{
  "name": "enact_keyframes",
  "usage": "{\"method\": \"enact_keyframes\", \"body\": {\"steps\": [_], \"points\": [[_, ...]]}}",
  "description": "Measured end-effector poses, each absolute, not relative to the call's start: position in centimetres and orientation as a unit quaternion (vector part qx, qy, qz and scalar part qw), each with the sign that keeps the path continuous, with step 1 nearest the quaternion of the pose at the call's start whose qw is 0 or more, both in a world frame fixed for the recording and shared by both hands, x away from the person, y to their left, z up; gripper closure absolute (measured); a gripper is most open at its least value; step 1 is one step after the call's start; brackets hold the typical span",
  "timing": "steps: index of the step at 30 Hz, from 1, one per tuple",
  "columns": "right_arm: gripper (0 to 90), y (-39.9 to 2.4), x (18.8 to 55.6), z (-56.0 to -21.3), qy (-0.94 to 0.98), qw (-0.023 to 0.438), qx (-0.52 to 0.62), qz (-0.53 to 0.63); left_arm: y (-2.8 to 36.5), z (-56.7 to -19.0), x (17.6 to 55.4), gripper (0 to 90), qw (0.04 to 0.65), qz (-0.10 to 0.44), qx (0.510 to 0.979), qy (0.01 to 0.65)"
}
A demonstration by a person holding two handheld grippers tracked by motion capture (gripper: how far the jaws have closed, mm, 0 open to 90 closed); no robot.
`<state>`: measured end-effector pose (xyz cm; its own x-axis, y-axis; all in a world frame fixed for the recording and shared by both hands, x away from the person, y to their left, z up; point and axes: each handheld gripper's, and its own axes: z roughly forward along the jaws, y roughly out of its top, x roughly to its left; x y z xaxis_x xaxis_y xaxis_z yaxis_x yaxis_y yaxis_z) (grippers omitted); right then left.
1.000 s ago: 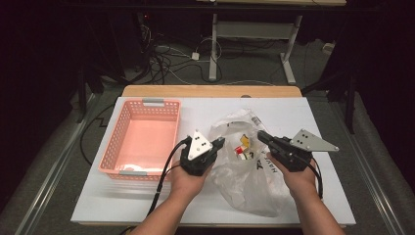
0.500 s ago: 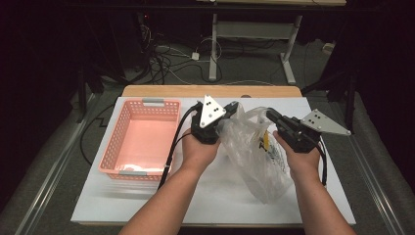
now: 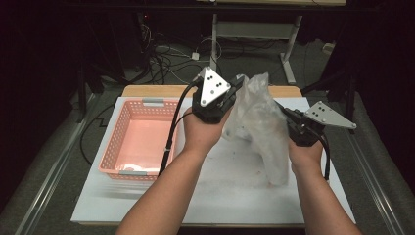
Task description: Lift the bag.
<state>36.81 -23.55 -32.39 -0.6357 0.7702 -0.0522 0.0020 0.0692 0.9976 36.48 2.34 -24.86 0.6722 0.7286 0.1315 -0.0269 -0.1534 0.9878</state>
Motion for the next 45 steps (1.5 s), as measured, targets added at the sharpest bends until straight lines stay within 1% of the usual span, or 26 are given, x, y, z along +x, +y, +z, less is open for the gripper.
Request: {"method": "enact_keyframes", "body": {"steps": [1, 5, 12, 16, 21, 29, 31, 34, 38, 41, 43, 45], "points": [[90.0, -23.4, 36.8, -32.2, 0.661, 0.311, 0.290, 0.618, 2.2, -24.3, 36.3, 88.4, 0.599, 0.325, 0.689, 0.248], [90.0, -23.0, 36.9, -31.5, 0.658, 0.312, 0.284, 0.624, 2.1, -23.0, 36.4, 88.4, 0.609, 0.326, 0.680, 0.245], [90.0, -22.9, 37.3, -29.5, 0.649, 0.324, 0.276, 0.631, 2.1, -22.3, 37.4, 88.4, 0.616, 0.321, 0.675, 0.249], [90.0, -23.3, 37.6, -27.9, 0.634, 0.333, 0.276, 0.641, 1.8, -21.7, 37.4, 88.4, 0.619, 0.323, 0.674, 0.241], [90.0, -23.6, 37.9, -26.4, 0.630, 0.349, 0.270, 0.639, 1.5, -22.1, 37.7, 88.3, 0.621, 0.316, 0.675, 0.242], [90.0, -23.8, 38.1, -24.3, 0.616, 0.361, 0.265, 0.648, 1.6, -22.3, 37.9, 88.3, 0.629, 0.311, 0.669, 0.244], [90.0, -23.8, 38.3, -24.4, 0.618, 0.360, 0.266, 0.647, 1.6, -22.7, 38.0, 88.3, 0.624, 0.311, 0.673, 0.246], [90.0, -23.6, 38.6, -25.6, 0.624, 0.353, 0.272, 0.641, 1.6, -24.1, 38.6, 88.3, 0.614, 0.303, 0.681, 0.257], [90.0, -23.4, 39.3, -28.4, 0.641, 0.340, 0.288, 0.625, 1.8, -26.5, 39.3, 88.1, 0.597, 0.287, 0.697, 0.274], [90.0, -23.5, 39.5, -30.0, 0.646, 0.334, 0.300, 0.617, 2.0, -27.8, 39.3, 87.9, 0.590, 0.281, 0.702, 0.283], [90.0, -23.7, 39.5, -30.6, 0.650, 0.330, 0.306, 0.613, 2.4, -28.7, 39.2, 86.8, 0.586, 0.278, 0.704, 0.288], [90.0, -23.9, 39.5, -31.0, 0.651, 0.329, 0.309, 0.610, 2.6, -29.1, 39.0, 82.2, 0.585, 0.277, 0.704, 0.292]]}}
